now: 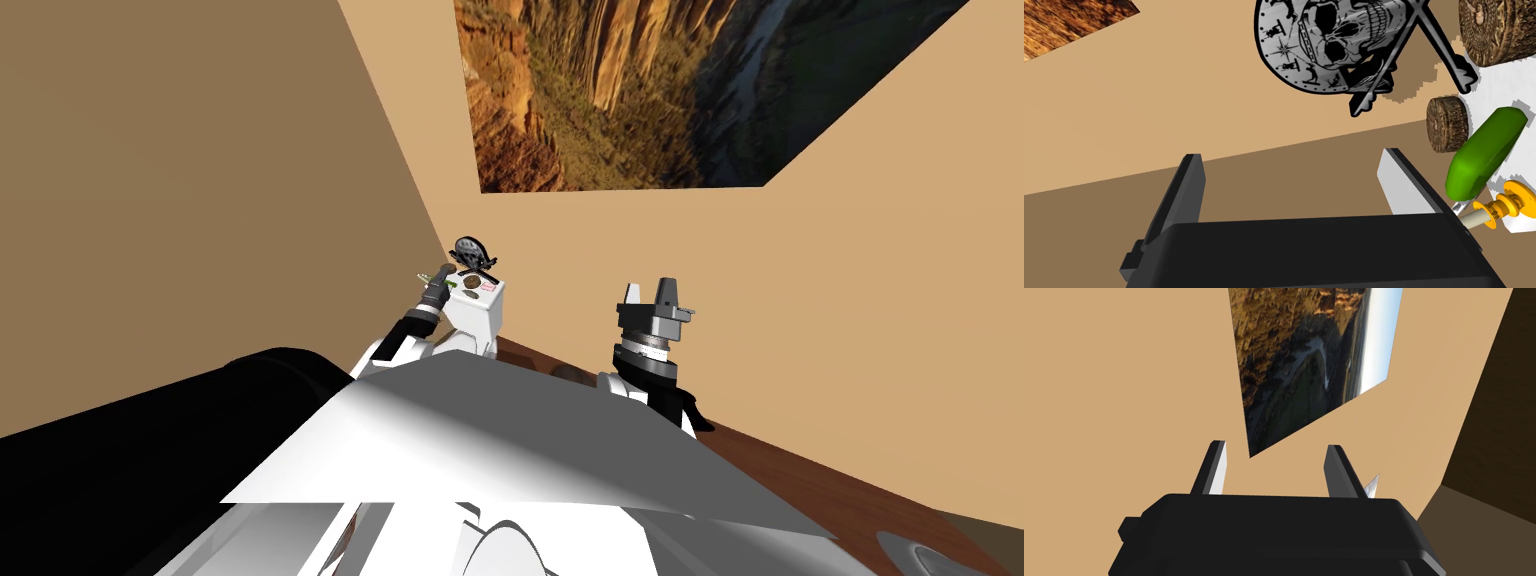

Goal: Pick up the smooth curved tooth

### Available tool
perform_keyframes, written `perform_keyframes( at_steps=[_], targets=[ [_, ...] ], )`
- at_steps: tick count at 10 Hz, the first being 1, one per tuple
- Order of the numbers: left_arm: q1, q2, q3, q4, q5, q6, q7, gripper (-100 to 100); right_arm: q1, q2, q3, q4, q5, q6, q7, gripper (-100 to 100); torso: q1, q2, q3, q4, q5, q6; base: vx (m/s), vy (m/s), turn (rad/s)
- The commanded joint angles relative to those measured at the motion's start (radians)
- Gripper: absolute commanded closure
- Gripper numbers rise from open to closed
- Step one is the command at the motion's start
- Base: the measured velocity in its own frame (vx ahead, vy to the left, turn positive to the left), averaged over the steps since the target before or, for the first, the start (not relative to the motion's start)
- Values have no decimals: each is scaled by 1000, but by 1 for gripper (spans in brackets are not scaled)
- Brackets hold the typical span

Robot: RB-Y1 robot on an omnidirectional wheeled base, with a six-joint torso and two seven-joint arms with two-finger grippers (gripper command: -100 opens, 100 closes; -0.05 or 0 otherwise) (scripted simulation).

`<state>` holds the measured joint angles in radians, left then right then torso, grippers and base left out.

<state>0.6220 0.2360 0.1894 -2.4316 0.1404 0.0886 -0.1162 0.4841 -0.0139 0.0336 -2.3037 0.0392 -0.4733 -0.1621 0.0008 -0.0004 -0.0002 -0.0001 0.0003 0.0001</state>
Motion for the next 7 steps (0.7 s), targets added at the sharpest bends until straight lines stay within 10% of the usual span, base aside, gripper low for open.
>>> perform_keyframes(
  at_steps=[1,7],
  targets=[
    [8,14,21,0,15,50,-4,-100,0,0,0,0,0,0,0,0,0,0,0,0,0,0,10,10,20],
    [22,40,57,1,42,192,-10,-100,0,0,0,0,0,0,0,0,-1,0,0,0,0,0,12,5,9]
  ],
)
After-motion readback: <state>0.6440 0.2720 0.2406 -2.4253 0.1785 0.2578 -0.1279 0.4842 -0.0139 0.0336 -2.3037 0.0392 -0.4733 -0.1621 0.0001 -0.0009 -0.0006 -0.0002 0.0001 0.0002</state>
